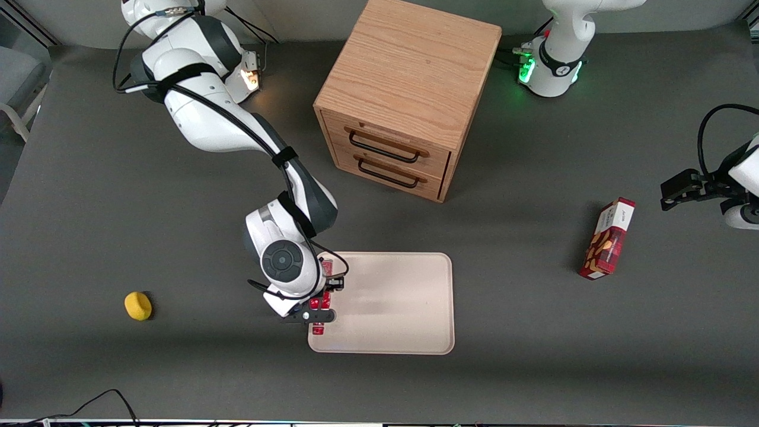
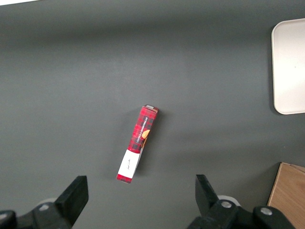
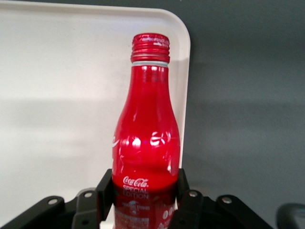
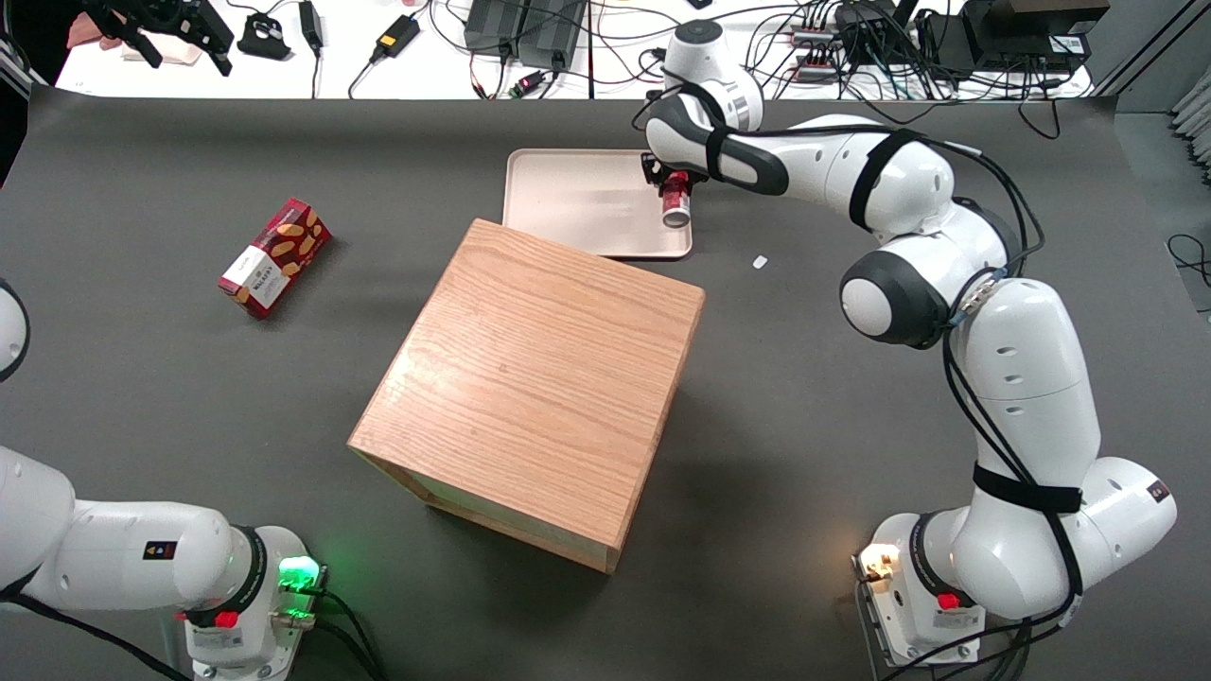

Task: Place coke bottle on tray
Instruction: 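Lower the bottle onto the tray beside its rim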

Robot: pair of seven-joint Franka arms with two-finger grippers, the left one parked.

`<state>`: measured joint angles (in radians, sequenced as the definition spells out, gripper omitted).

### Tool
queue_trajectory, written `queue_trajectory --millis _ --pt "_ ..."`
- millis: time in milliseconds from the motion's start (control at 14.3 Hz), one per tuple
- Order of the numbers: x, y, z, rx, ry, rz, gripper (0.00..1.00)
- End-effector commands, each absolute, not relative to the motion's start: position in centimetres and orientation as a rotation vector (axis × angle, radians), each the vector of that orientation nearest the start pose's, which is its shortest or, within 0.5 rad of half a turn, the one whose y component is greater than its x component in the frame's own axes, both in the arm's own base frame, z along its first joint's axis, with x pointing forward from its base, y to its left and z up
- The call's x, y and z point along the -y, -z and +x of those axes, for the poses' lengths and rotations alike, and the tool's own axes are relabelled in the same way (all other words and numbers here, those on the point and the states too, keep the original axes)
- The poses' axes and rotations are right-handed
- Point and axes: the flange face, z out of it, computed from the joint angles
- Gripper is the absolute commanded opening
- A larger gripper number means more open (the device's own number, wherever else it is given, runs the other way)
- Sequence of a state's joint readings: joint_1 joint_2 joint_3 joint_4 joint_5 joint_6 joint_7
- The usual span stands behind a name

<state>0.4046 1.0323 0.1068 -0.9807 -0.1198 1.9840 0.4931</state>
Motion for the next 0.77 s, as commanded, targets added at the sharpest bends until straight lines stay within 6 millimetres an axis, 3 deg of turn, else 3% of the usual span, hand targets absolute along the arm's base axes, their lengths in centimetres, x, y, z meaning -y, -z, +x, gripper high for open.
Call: queue_trajectory --millis 0,209,488,558,628,698 --pt "-35.7 -22.1 70.7 0.084 0.068 -3.156 0.00" --pt "-35.7 -20.7 70.7 0.086 0.075 -3.153 0.00" --pt "-35.8 -20.4 70.6 0.092 0.073 -3.154 0.00" --pt "-35.8 -20.2 70.6 0.092 0.071 -3.155 0.08" --pt "-35.7 -20.2 70.6 0.089 0.072 -3.156 0.26" --pt "-35.7 -20.1 70.6 0.090 0.071 -3.158 0.37"
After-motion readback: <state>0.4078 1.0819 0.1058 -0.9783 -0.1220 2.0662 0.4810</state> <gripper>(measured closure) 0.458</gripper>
